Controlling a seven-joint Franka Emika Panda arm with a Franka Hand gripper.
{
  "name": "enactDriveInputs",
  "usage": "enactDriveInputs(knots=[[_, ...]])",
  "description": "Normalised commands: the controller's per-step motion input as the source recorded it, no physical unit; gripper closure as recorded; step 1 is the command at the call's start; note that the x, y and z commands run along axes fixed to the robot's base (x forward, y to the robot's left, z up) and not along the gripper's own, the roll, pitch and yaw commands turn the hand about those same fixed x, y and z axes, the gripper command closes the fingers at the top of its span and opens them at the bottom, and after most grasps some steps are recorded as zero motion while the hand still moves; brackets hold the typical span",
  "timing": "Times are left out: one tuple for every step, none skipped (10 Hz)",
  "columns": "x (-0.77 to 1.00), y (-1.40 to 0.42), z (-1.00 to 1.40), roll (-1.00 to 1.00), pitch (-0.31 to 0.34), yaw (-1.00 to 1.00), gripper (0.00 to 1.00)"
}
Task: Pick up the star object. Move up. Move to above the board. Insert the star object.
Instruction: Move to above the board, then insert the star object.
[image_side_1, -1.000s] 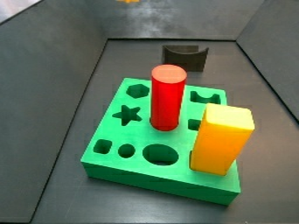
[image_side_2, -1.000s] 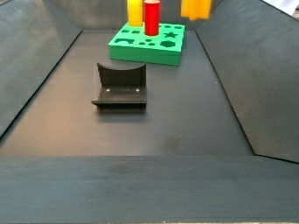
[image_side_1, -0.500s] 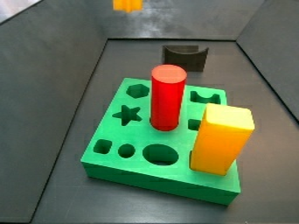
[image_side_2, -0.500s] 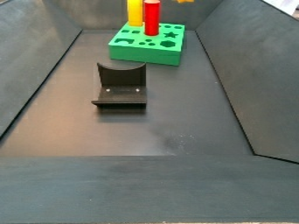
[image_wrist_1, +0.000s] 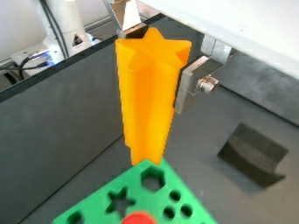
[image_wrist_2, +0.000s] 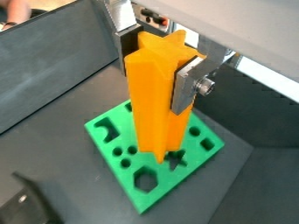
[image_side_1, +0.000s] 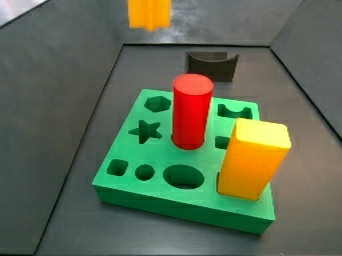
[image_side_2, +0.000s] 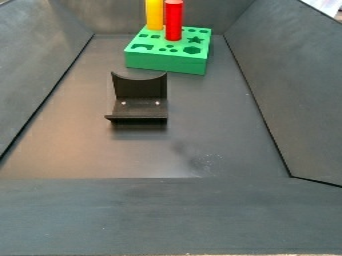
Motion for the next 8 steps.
enactDriveInputs(knots=[[0.13,-0.4,0.05,0.01,0.131,0.01,1.0],[0.08,-0.21,0.04,0.01,0.106,0.01,1.0],[-0.17,0.0,-0.14,0.0,-0.006,0.0,1.0],[-0.26,-0.13,-0.39,0.03,-0.029,0.0,1.0],[-0.18,-0.31,-0.54,0.04,-0.006,-0.08,1.0],[-0.14,-0.39,-0.6,0.07,0.0,-0.28,1.0],[0.0,-0.48,-0.62,0.07,0.0,-0.48,1.0],[0.08,-0.41,-0.58,0.06,0.0,-0.72,1.0]])
